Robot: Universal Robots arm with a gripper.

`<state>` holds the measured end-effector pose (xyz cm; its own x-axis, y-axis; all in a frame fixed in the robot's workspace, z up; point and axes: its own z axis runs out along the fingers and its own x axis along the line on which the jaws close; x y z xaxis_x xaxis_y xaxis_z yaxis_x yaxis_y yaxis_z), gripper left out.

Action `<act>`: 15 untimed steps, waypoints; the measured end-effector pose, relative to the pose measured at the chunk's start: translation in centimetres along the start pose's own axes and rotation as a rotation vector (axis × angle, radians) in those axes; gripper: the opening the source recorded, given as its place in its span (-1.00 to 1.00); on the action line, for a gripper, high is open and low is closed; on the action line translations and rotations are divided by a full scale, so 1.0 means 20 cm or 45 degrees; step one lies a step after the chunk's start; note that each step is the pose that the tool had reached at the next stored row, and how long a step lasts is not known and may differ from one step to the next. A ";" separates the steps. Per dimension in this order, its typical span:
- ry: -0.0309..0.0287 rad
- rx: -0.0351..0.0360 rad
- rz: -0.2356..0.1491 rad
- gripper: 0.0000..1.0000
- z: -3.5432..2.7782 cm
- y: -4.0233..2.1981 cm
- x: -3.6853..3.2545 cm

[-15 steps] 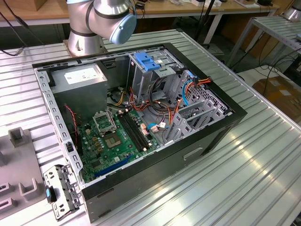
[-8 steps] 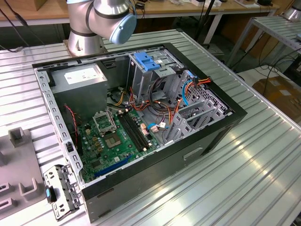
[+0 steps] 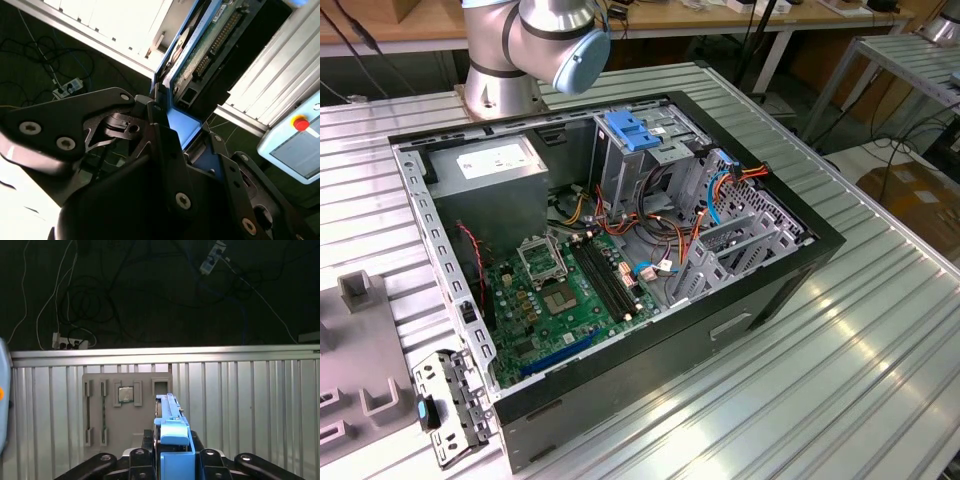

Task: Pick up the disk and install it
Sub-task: 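Pick up the disk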

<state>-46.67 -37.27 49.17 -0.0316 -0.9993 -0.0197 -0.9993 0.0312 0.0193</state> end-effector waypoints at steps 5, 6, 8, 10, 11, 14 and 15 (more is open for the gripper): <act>-0.0001 0.0002 0.000 -0.26 -0.017 0.000 0.000; -0.0001 0.0002 0.000 -0.26 -0.018 0.000 0.000; 0.0001 0.0000 0.000 -0.26 -0.018 -0.002 -0.001; -0.0001 0.0001 0.000 -0.26 -0.018 -0.011 -0.001; 0.0000 0.0000 0.000 -0.26 -0.018 -0.016 -0.001; 0.0000 0.0001 0.000 -0.26 -0.019 -0.047 -0.002; -0.0001 0.0002 0.000 -0.26 -0.018 -0.053 -0.002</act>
<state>-45.60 -37.28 49.52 -0.0316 -0.9993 -0.0198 -0.9993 0.0312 0.0191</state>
